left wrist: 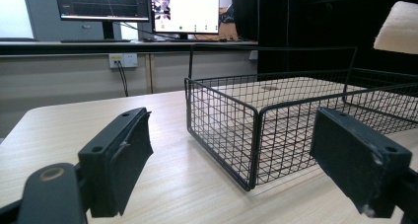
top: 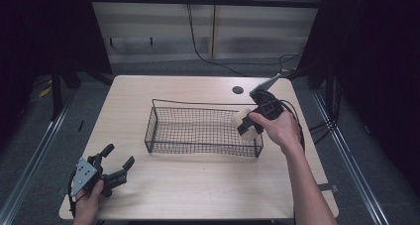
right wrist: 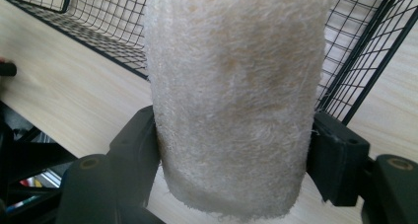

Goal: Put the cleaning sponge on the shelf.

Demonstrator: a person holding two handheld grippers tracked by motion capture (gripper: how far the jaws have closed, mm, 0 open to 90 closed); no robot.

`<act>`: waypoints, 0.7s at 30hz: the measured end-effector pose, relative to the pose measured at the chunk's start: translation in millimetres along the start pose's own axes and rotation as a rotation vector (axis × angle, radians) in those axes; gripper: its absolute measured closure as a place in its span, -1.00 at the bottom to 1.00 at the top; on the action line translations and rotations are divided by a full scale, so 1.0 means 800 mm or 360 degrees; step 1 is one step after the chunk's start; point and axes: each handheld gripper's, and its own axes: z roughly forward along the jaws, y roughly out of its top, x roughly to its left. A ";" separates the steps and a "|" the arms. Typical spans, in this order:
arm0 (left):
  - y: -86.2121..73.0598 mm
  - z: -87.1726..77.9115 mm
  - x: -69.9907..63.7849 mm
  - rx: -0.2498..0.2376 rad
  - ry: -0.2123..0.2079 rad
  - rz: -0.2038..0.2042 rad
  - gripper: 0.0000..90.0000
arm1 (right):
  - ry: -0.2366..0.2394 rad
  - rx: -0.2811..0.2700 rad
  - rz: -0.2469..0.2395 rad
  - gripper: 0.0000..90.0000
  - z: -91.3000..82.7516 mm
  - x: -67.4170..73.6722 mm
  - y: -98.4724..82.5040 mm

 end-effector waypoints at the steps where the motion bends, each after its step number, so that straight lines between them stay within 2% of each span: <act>1: 0.000 0.000 0.000 0.0000 -0.0001 0.0000 -0.66 | -0.0007 -0.0010 0.0007 -0.34 0.002 -0.001 0.001; 5: 0.000 0.000 0.000 0.0001 -0.0016 -0.0004 -0.66 | -0.0028 -0.0005 0.0042 -0.34 0.007 -0.003 0.005; 6: 0.000 0.000 0.000 0.0000 -0.0001 0.0000 -0.66 | -0.0036 -0.0009 0.0055 -0.34 0.008 -0.003 0.006; 16: 0.000 0.000 0.000 0.0000 0.0000 0.0000 -0.66 | -0.0059 -0.0021 0.0125 -0.34 0.018 -0.003 0.012; 21: 0.000 0.000 0.000 0.0000 0.0000 0.0000 -0.66 | -0.0084 -0.0026 0.0137 -0.34 0.022 -0.002 0.014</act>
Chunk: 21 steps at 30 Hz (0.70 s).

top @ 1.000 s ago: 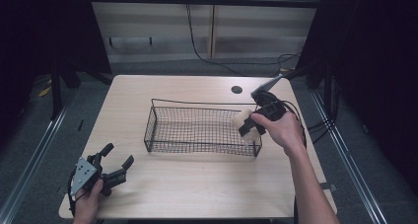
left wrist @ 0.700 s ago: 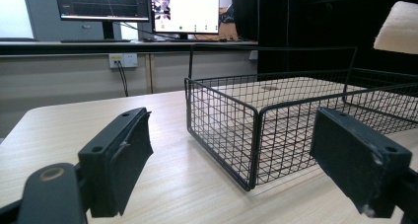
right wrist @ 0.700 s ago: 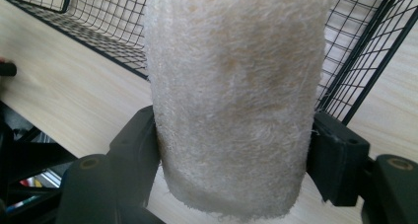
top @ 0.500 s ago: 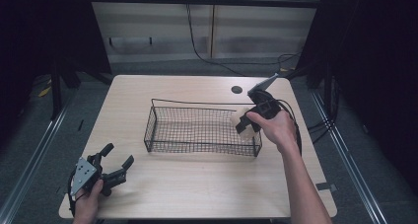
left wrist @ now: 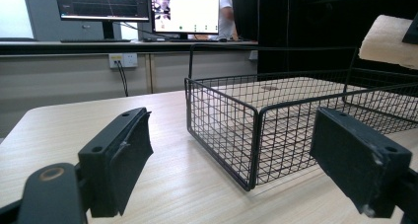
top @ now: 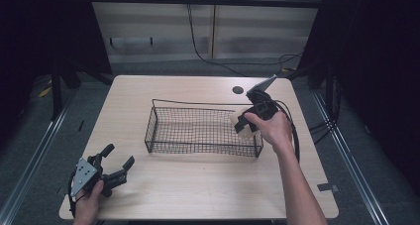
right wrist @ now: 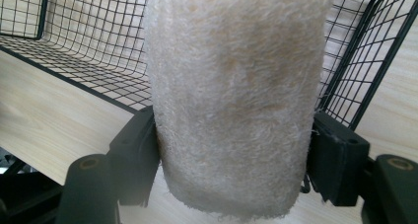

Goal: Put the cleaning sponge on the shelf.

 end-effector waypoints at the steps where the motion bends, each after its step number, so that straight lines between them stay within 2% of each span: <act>1: 0.000 0.000 0.000 0.0000 0.0000 0.0000 -0.65 | 0.0007 -0.0008 0.0009 -0.34 0.001 0.000 0.000; 6: 0.000 0.000 0.000 -0.0001 0.0001 0.0001 -0.66 | -0.0006 -0.0027 0.0055 -0.34 0.007 -0.001 0.003; 8: 0.000 0.000 0.000 0.0000 0.0000 0.0000 -0.66 | -0.0030 -0.0005 0.0075 -0.34 0.010 -0.001 0.004; 21: 0.000 0.000 0.000 0.0000 0.0000 -0.0001 -0.66 | -0.0095 -0.0011 0.0175 -0.34 0.029 -0.007 0.006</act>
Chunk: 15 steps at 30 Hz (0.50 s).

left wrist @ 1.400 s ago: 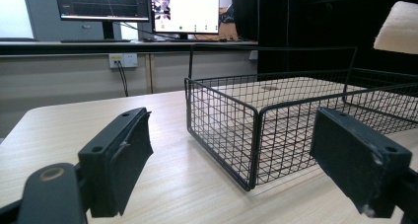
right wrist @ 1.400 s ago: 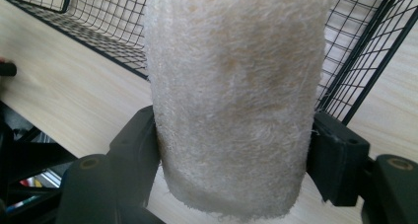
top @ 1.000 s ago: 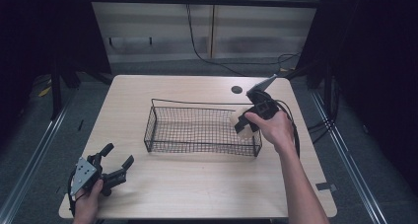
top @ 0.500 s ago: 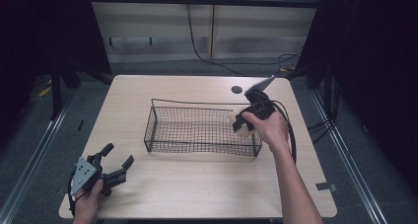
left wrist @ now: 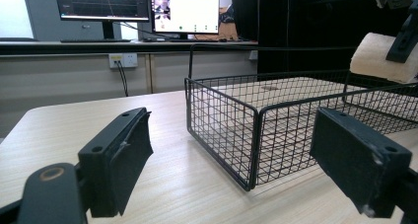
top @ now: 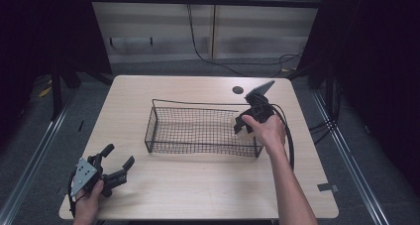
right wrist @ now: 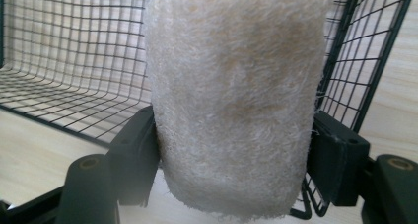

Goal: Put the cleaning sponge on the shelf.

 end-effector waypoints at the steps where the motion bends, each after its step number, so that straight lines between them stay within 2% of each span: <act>1: 0.000 0.000 0.000 -0.0001 0.0002 0.0002 -0.66 | -0.0008 0.0006 0.0006 -0.34 0.002 0.000 0.000; 10: 0.000 0.000 0.000 -0.0001 0.0001 0.0001 -0.66 | -0.0016 0.0036 0.0045 -0.34 0.020 -0.002 0.000; 15: 0.000 0.000 0.000 0.0000 -0.0001 0.0000 -0.66 | -0.0055 0.0053 0.0060 -0.34 0.024 0.000 0.000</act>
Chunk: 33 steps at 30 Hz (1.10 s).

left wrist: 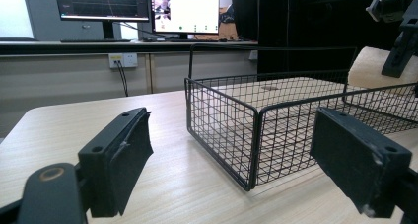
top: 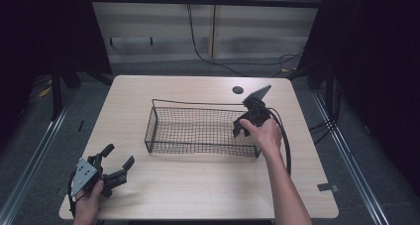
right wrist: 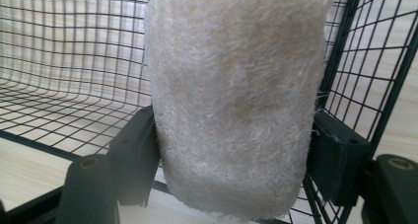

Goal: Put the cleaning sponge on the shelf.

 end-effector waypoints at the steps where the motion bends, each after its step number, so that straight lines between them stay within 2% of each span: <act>1: 0.000 0.000 0.000 0.0000 0.0000 0.0001 -0.66 | -0.0011 0.0018 0.0000 -0.34 0.000 0.001 0.000; 4: 0.000 0.000 0.000 0.0000 0.0000 0.0000 -0.66 | -0.0033 0.0016 0.0002 -0.34 0.003 0.002 -0.001; 12: 0.000 0.000 0.000 0.0000 0.0000 0.0000 -0.66 | -0.0026 0.0036 0.0044 -0.34 0.017 -0.006 -0.006; 21: 0.000 0.000 0.000 0.0000 0.0000 0.0000 -0.66 | -0.0095 0.0074 0.0049 -0.35 0.028 0.001 -0.007; 26: 0.000 0.000 0.000 0.0000 0.0000 0.0001 -0.66 | -0.0101 0.0075 0.0101 -0.35 0.041 -0.002 -0.008; 33: 0.000 0.000 0.000 0.0000 0.0000 0.0001 -0.66 | -0.0136 0.0094 0.0089 -0.35 0.048 0.004 -0.008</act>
